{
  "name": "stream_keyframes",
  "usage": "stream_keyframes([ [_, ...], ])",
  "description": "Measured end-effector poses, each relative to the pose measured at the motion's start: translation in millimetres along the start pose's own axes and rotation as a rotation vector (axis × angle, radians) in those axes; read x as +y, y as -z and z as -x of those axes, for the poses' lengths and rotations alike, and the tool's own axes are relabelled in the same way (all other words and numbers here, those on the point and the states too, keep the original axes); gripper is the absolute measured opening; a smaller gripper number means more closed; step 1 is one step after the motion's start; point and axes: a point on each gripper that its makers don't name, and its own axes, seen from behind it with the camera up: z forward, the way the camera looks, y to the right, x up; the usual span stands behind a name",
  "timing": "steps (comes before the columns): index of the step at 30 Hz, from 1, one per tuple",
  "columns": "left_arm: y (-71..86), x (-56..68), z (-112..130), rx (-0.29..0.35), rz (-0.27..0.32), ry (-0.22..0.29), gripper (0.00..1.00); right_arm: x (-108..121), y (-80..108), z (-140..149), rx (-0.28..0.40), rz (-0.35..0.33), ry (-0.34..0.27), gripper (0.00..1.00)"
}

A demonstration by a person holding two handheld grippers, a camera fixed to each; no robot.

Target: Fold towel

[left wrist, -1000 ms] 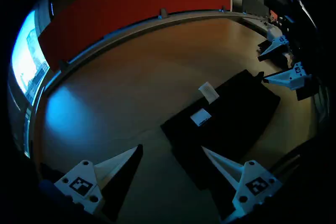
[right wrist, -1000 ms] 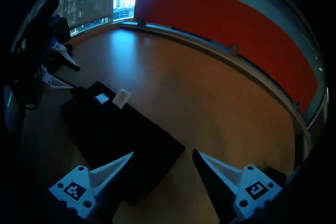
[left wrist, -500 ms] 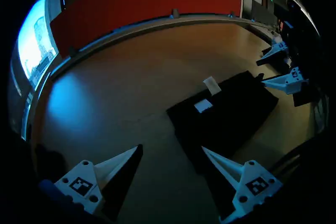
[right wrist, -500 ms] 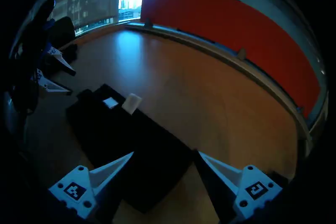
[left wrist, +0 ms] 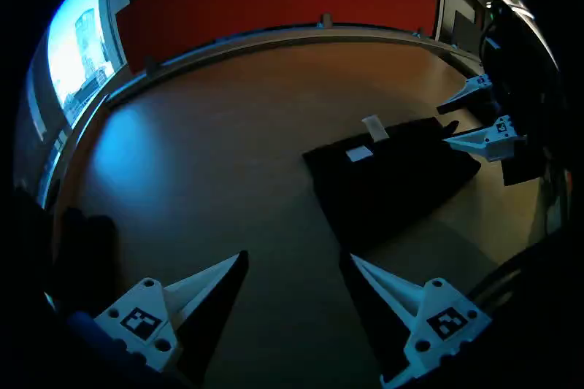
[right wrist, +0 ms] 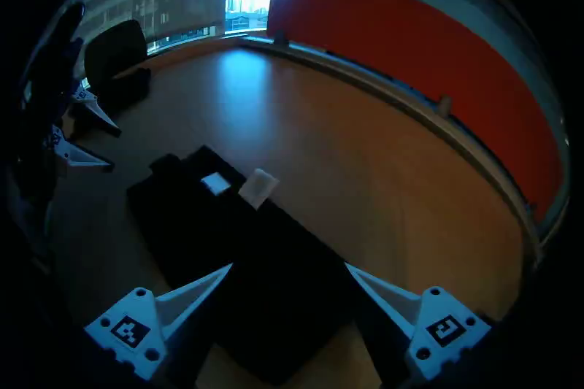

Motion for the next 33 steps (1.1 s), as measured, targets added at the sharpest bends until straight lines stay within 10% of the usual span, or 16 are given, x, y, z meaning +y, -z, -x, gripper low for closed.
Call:
stream_keyframes([
  [15,27.0,-7.0,43,-0.011,-0.045,0.113,0.92,-33,-20.9,-19,0.001,-0.058,0.047,0.98],
  [33,37.5,-3.1,55,-0.008,-0.055,0.129,0.92,-42,-30.0,-14,-0.023,-0.068,0.065,0.98],
])
